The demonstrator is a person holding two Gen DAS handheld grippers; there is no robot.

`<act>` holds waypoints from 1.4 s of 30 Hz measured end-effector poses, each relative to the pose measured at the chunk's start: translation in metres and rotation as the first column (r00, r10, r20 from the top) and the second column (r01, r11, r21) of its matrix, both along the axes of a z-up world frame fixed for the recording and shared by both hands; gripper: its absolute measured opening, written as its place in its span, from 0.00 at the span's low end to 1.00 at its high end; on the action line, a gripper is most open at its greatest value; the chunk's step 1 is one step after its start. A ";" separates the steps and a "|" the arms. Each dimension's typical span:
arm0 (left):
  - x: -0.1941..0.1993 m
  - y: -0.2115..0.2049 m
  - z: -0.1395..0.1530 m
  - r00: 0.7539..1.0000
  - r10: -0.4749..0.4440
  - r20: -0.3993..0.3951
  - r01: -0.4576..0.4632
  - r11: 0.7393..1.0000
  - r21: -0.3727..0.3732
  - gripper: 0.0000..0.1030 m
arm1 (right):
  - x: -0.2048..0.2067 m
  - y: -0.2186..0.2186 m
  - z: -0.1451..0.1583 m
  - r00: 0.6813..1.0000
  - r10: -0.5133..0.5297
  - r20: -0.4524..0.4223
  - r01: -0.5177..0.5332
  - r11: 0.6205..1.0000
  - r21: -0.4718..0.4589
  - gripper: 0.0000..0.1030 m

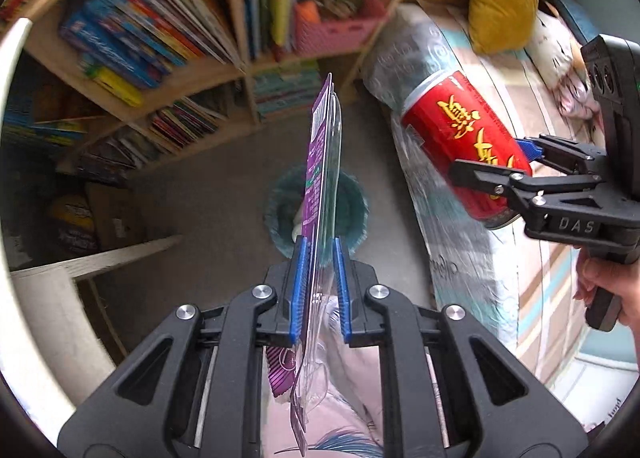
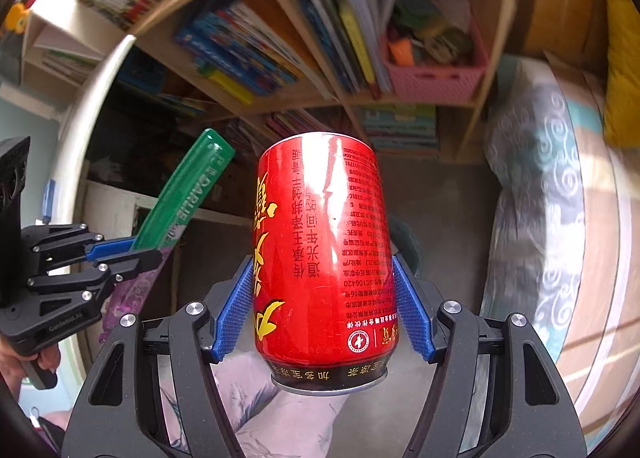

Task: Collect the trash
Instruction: 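Carry the can and toothbrush package over the wastebasket with both tools, then open both tools to drop the can and package into the wastebasket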

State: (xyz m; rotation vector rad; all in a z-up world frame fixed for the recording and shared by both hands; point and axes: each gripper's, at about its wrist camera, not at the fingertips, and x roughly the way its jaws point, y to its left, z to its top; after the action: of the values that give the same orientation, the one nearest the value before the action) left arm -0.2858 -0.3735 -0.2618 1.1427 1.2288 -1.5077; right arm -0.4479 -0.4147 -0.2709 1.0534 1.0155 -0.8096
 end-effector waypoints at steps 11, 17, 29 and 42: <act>-0.033 -0.012 -0.083 0.997 -0.082 0.007 0.080 0.985 0.151 0.12 | -0.020 0.011 -0.085 0.997 -0.078 -0.016 0.079 0.988 0.135 0.65; -0.038 -0.017 -0.145 0.996 -0.092 0.021 0.084 0.964 0.250 0.12 | -0.018 0.011 -0.137 0.994 -0.100 -0.035 0.105 0.979 0.176 0.65; -0.048 -0.022 -0.246 0.983 -0.172 0.068 0.135 0.917 0.376 0.12 | -0.024 0.010 -0.244 0.978 -0.196 -0.067 0.207 0.931 0.302 0.65; -0.050 -0.029 -0.295 0.978 -0.184 0.095 0.128 0.898 0.421 0.50 | -0.033 0.013 -0.287 0.962 -0.237 -0.132 0.268 0.905 0.329 0.77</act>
State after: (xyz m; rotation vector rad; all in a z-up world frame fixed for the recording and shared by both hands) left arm -0.3360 -0.4021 -0.5569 1.6281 1.4326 -1.2904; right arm -0.4804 -0.4019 -0.5582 1.4844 1.1377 -0.9151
